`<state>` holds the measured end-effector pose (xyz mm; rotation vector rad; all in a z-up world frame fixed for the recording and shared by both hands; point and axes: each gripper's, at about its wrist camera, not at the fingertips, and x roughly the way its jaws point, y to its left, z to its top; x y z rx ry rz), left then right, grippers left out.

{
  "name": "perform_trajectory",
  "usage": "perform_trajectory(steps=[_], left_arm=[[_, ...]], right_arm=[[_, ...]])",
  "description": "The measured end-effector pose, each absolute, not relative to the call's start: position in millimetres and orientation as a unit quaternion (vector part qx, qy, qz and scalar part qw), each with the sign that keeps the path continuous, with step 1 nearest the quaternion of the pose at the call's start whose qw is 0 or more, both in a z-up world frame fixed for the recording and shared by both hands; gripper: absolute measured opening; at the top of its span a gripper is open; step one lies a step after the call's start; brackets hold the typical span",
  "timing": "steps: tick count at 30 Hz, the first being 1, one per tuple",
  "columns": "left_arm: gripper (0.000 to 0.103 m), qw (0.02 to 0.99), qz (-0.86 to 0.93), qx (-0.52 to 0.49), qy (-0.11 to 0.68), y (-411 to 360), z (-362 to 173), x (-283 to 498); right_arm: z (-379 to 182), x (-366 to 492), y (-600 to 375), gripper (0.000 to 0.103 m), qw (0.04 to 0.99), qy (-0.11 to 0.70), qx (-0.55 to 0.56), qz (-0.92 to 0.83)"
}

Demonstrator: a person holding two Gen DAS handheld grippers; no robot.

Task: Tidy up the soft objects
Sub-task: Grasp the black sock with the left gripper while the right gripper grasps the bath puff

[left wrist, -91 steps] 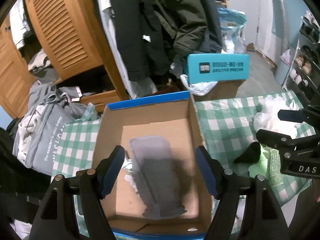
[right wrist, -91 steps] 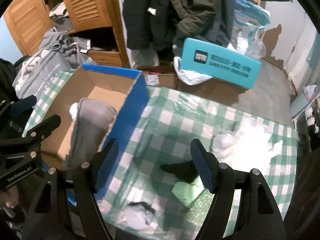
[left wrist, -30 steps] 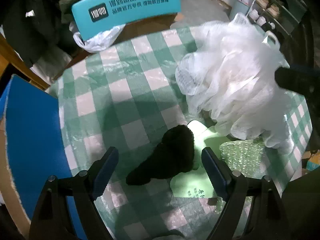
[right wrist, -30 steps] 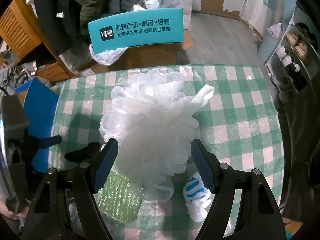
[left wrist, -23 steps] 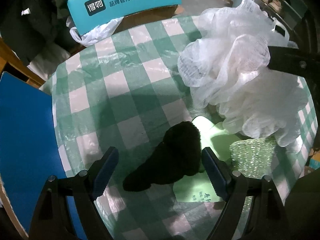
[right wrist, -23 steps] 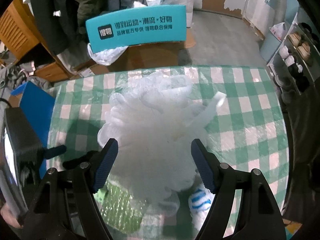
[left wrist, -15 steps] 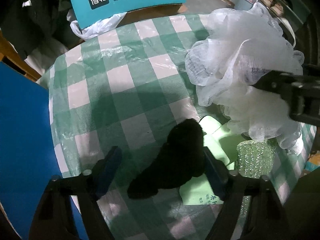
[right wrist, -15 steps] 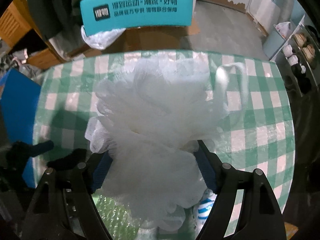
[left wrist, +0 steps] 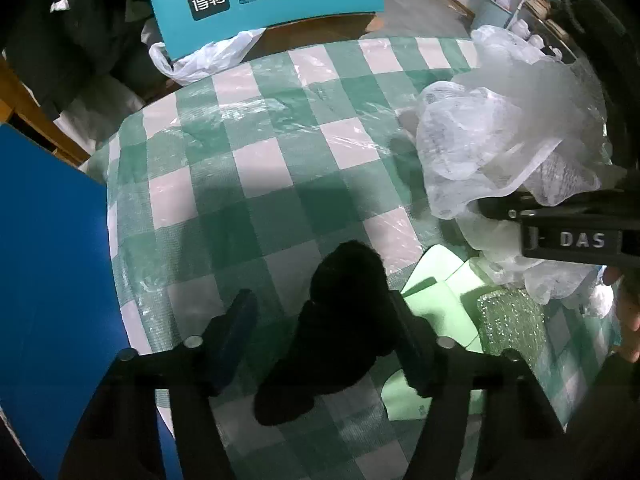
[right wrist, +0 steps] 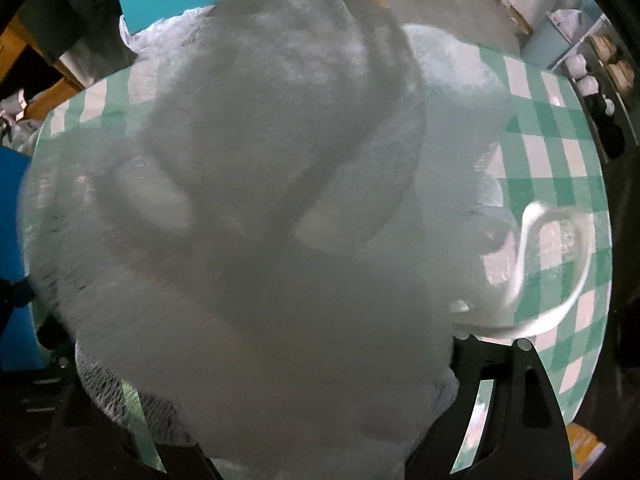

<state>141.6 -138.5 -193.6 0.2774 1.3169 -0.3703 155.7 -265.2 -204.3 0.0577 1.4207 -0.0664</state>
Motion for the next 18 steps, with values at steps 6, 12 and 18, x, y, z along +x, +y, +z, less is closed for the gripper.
perform_trajectory(steps=[6,12,18], left_arm=[[0.041,0.765,-0.18,0.137,0.602,-138,-194,136],[0.038,0.775,-0.171,0.143,0.592,-134,-186,131],[0.038,0.791,-0.161,0.133,0.575,-127,-166,129]], right_arm=[[-204,153,-253,0.07,0.761,0.648,0.006,-0.027],[-189,144,-241,0.055,0.775,0.631,0.004,-0.023],[-161,129,-222,0.053,0.797,0.603,0.004,-0.013]])
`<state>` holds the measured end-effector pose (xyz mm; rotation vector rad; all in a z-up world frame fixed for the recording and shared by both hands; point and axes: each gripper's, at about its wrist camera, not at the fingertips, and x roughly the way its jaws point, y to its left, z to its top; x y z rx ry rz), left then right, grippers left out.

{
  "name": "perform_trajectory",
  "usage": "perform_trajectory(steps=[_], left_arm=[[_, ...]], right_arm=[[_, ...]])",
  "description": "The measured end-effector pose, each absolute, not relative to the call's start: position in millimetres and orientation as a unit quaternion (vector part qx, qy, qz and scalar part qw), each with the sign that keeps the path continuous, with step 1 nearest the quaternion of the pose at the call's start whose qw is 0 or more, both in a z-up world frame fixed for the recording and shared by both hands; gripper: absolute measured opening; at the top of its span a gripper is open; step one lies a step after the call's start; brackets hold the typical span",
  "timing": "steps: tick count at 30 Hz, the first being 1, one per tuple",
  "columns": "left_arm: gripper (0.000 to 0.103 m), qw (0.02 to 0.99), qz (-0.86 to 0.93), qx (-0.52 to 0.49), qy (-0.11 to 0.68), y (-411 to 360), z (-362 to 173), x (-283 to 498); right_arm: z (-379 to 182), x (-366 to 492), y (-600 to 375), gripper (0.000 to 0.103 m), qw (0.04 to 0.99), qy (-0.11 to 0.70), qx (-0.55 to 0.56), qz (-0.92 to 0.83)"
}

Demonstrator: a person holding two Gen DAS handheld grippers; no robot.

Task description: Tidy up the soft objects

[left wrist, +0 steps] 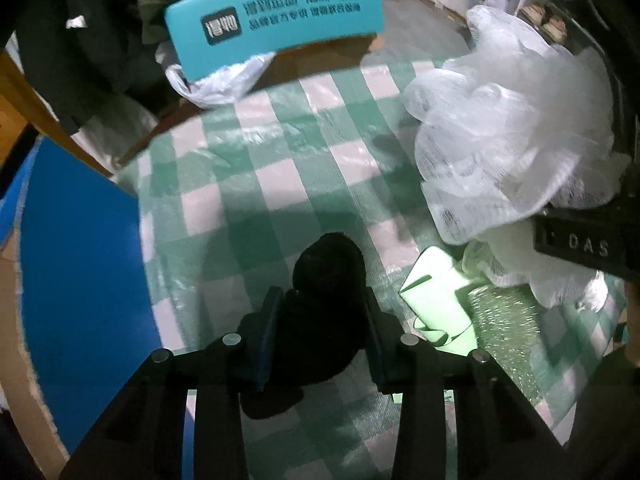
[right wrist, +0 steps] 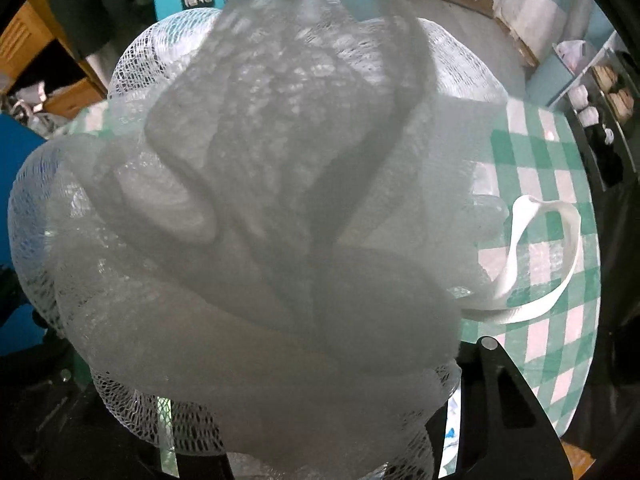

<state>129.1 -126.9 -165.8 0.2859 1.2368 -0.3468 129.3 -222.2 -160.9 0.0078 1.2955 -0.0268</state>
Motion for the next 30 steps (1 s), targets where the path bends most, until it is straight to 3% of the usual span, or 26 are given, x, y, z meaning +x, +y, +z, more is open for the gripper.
perform_trajectory(steps=[30], left_arm=[[0.038,0.856,-0.133,0.123,0.484,-88,-61,91]], right_arm=[[-70,60,-92,0.053,0.86,0.509,-0.005,0.039]])
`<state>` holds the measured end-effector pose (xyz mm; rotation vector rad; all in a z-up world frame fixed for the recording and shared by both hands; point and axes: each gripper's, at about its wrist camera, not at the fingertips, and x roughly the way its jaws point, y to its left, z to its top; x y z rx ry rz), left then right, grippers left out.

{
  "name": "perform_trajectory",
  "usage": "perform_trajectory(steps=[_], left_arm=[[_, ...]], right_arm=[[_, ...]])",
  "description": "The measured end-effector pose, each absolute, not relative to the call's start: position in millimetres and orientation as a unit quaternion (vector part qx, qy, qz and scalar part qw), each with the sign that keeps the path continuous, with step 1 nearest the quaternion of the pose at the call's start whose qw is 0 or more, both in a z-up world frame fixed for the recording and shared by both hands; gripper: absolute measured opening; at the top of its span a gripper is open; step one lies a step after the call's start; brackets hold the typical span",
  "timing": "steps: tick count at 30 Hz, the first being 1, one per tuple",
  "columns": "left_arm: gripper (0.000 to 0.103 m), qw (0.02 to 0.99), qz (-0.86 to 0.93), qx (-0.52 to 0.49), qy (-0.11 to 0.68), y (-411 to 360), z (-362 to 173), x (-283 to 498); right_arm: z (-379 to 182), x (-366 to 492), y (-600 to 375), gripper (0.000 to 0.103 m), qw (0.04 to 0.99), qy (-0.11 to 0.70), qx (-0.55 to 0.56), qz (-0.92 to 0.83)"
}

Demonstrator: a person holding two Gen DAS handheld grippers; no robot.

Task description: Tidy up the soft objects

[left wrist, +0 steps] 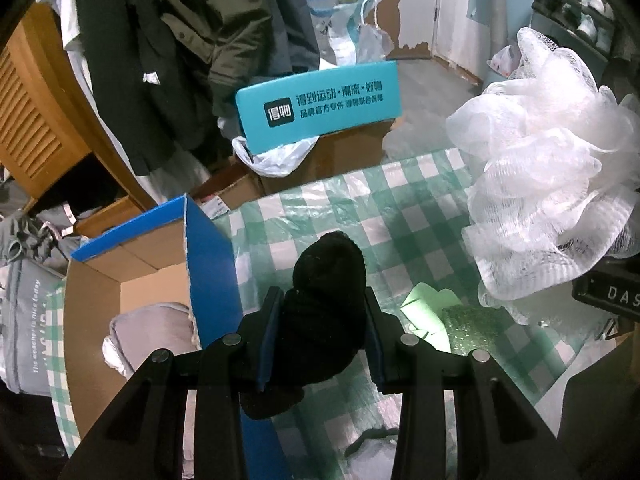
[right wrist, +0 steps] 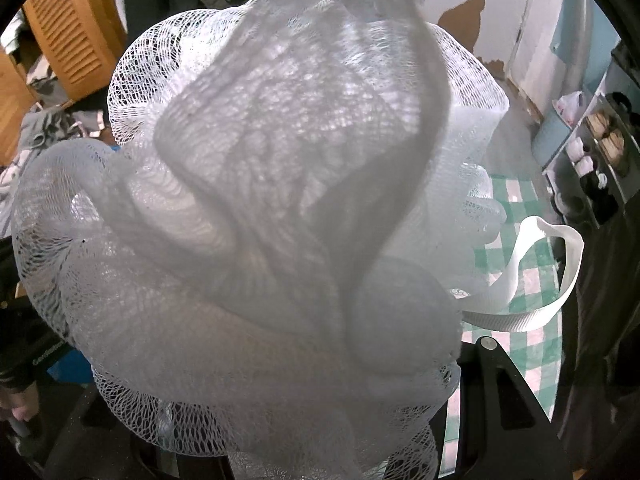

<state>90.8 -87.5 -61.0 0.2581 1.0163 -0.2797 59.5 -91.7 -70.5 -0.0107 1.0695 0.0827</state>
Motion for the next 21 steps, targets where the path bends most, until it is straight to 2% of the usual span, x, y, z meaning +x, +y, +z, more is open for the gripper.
perform_trajectory(steps=[12,21], left_arm=[[0.038,0.87,-0.119,0.132,0.46,-74,-42,74],[0.038,0.876,-0.104,0.121,0.455,-52,-35,67]], right_arm=[[-80,27,-56,0.053,0.871,0.488,-0.016,0.059],[-88,36,-52,0.053,0.873,0.481,-0.023,0.079]])
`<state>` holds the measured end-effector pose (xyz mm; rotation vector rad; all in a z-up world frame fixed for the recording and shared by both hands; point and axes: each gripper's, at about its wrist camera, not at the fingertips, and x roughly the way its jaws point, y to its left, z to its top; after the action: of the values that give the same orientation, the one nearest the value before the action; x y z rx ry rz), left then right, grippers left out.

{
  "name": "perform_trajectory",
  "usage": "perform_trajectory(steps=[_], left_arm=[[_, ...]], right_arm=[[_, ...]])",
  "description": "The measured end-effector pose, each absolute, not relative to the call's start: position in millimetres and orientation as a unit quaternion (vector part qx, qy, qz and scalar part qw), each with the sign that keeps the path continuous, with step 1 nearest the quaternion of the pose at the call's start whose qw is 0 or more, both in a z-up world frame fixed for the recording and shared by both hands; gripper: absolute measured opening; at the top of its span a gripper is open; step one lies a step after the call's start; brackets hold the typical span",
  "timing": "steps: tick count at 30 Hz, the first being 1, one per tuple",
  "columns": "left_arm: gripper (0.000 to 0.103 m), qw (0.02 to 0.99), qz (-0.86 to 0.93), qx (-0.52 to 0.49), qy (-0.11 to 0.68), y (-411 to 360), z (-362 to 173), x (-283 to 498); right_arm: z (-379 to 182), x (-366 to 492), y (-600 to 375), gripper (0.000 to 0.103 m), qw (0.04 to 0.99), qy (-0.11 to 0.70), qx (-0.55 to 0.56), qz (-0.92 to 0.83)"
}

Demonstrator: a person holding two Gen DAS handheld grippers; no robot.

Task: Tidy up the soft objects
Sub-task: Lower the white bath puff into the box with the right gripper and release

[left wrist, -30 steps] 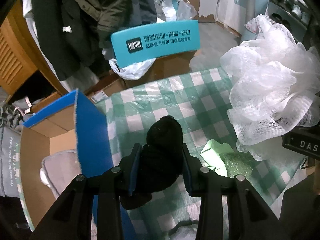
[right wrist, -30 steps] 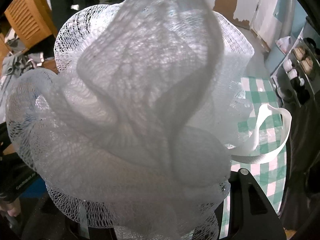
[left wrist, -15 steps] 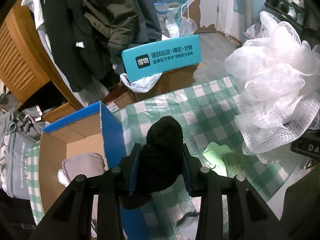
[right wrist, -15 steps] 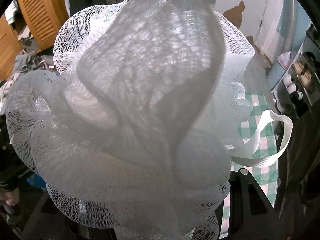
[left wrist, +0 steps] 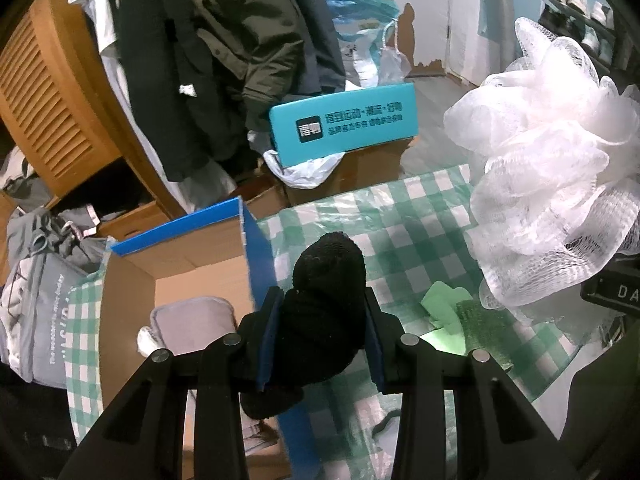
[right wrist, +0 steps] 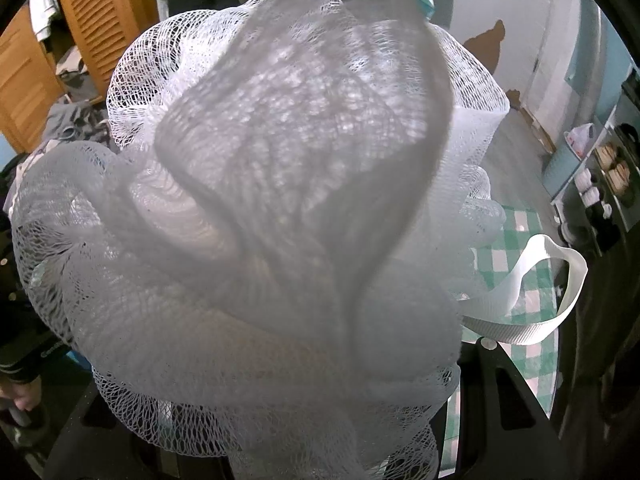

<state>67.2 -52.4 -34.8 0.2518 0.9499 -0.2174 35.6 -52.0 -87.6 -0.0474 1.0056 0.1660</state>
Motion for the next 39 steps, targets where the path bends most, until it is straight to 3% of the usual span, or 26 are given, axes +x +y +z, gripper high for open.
perform_trajectory(steps=[39], left_arm=[[0.038,0.885,-0.024,0.073,0.459,62,-36,56]], right_arm=[[-78,73,-14,0.053,0.856,0.481,-0.072,0.175]])
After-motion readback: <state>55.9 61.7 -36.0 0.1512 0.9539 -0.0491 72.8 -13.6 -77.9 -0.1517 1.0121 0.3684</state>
